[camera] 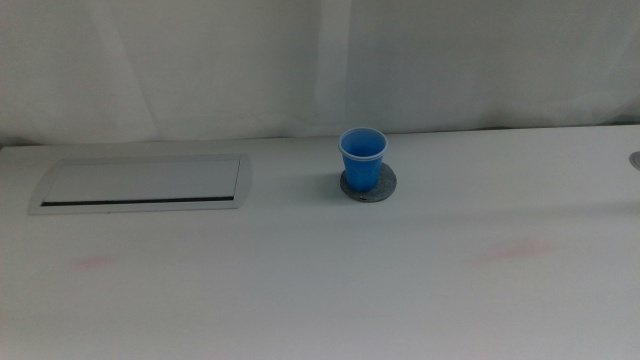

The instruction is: Place an empty cup on a cup mat.

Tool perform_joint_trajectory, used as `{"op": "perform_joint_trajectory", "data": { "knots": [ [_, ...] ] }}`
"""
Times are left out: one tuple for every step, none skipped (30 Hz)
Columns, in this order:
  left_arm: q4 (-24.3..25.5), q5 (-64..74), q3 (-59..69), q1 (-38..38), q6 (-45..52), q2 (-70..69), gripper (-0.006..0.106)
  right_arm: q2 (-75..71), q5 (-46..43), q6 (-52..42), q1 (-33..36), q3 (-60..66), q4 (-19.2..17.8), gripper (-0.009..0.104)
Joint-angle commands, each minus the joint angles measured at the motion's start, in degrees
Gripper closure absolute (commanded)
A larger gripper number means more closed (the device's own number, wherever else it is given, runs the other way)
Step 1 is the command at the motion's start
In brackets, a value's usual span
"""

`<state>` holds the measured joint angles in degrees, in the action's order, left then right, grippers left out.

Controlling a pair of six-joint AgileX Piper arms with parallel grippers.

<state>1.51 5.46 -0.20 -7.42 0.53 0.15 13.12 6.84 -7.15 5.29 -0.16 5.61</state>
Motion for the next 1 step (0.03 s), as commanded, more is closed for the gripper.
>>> {"op": "perform_joint_trajectory", "data": {
  "knots": [
    [-0.4, -0.04, 2.25, 0.1, -0.53, -0.66, 0.103, -0.27, -0.09, -0.36, -0.2, 1.54, -0.43, 0.098]
  ]
}}
